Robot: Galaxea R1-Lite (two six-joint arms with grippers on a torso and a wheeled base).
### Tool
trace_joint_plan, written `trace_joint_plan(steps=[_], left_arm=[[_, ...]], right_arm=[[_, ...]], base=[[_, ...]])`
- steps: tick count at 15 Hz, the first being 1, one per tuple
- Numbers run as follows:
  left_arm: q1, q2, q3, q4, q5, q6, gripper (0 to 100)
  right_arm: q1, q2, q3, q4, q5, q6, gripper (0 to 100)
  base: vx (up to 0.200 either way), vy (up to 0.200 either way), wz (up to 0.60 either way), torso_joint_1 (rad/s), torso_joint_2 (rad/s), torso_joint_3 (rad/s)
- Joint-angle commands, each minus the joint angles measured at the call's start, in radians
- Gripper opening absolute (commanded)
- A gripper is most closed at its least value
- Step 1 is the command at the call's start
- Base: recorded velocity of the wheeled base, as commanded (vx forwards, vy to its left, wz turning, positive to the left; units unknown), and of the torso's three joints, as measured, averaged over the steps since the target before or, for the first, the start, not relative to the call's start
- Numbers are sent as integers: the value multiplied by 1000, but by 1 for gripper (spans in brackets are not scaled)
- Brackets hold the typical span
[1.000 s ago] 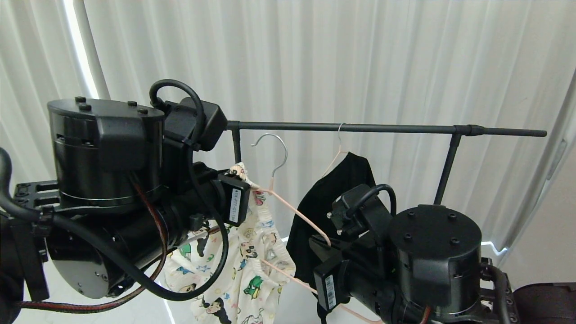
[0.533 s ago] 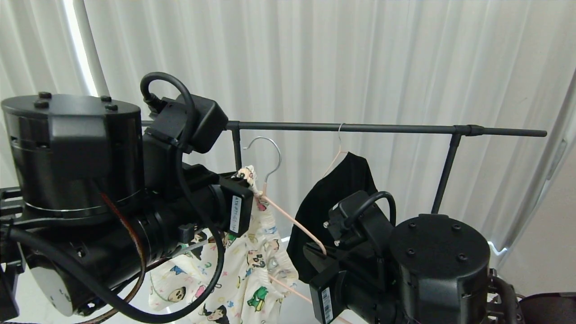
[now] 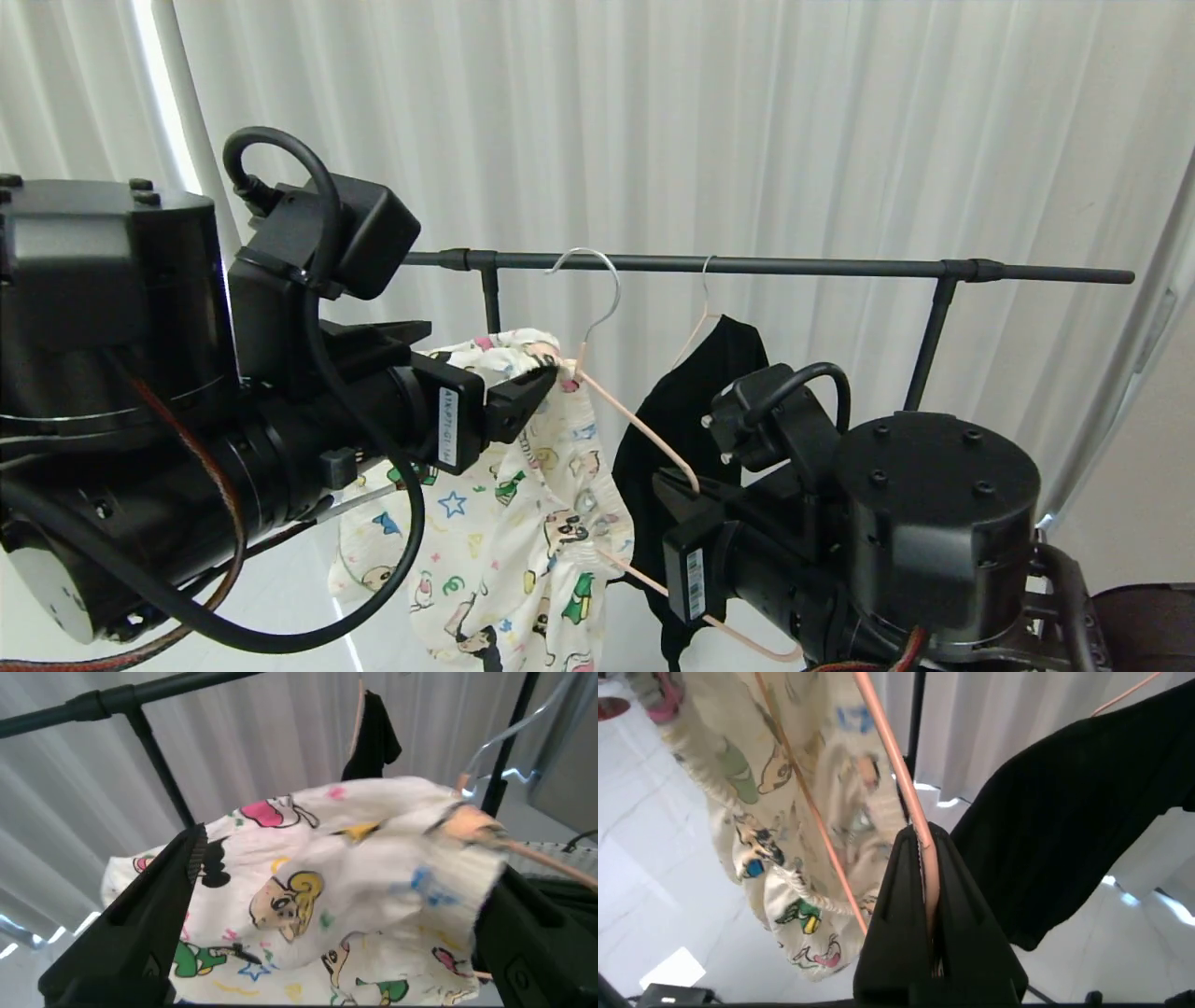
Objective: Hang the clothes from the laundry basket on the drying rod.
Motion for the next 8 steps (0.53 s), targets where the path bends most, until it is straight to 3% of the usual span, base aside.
trace_joint_plan(steps=[1, 4, 8], left_arm=[[16, -10, 0, 0, 2, 1, 100], [53, -7, -5, -28, 2, 2, 100], [32, -10, 47, -49, 0, 88, 100]], right_arm=[[-10, -15, 0, -1, 0, 0, 0], [-14, -38, 2, -1, -15, 0, 0], [-14, -49, -3, -20, -17, 0, 0]], base=[[0, 0, 0, 0, 0, 0], [0, 0, 0, 0, 0, 0], [0, 0, 0, 0, 0, 0]])
